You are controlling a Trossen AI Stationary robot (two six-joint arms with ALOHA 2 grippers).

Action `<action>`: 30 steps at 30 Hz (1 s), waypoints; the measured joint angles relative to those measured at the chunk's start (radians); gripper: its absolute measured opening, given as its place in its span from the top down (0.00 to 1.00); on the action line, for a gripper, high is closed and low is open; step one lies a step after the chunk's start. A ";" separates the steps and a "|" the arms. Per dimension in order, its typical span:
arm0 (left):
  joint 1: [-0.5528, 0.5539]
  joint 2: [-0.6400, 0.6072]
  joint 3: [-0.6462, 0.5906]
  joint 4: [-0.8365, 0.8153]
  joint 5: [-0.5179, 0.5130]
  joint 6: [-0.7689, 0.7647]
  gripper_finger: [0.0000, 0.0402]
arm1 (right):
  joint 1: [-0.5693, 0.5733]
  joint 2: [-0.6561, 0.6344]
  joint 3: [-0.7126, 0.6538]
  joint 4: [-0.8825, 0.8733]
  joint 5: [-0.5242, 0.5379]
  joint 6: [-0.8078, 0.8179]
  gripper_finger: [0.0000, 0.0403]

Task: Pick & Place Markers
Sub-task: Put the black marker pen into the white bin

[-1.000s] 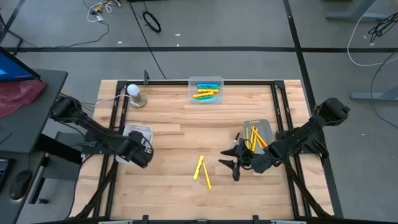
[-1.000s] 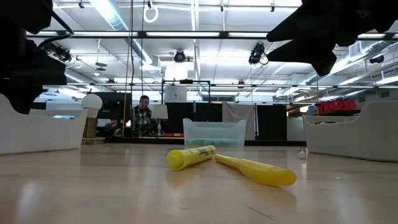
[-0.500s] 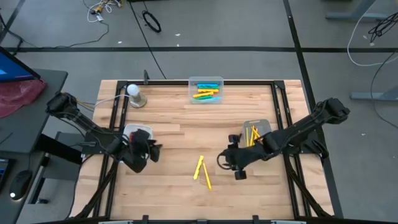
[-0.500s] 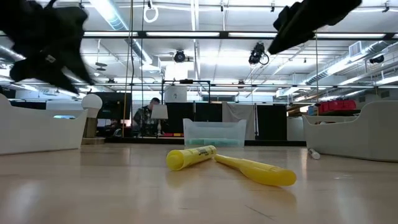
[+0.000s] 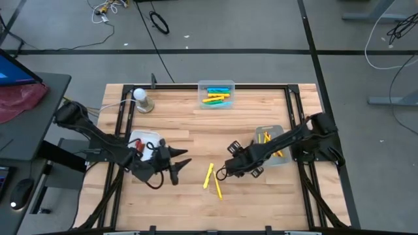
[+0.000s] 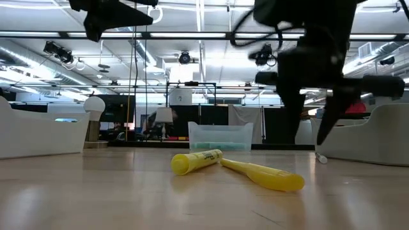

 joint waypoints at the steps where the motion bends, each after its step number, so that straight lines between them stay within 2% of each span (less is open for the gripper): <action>1: 0.003 0.015 0.000 -0.001 -0.001 -0.002 0.52 | -0.004 0.011 0.000 -0.014 0.009 -0.025 0.53; 11: 0.026 0.152 -0.001 0.065 -0.002 -0.056 0.52 | -0.010 0.028 -0.004 -0.062 0.007 -0.195 0.53; 17: 0.040 0.182 -0.001 0.087 -0.001 -0.083 0.52 | -0.011 0.025 -0.060 -0.014 -0.054 -0.277 0.56; 21: 0.039 0.182 -0.001 0.088 0.000 -0.084 0.52 | -0.017 0.021 -0.081 0.002 -0.056 -0.288 0.65; 30: 0.052 0.182 -0.001 0.091 0.000 -0.085 0.52 | -0.043 0.023 -0.084 0.020 -0.067 -0.306 0.96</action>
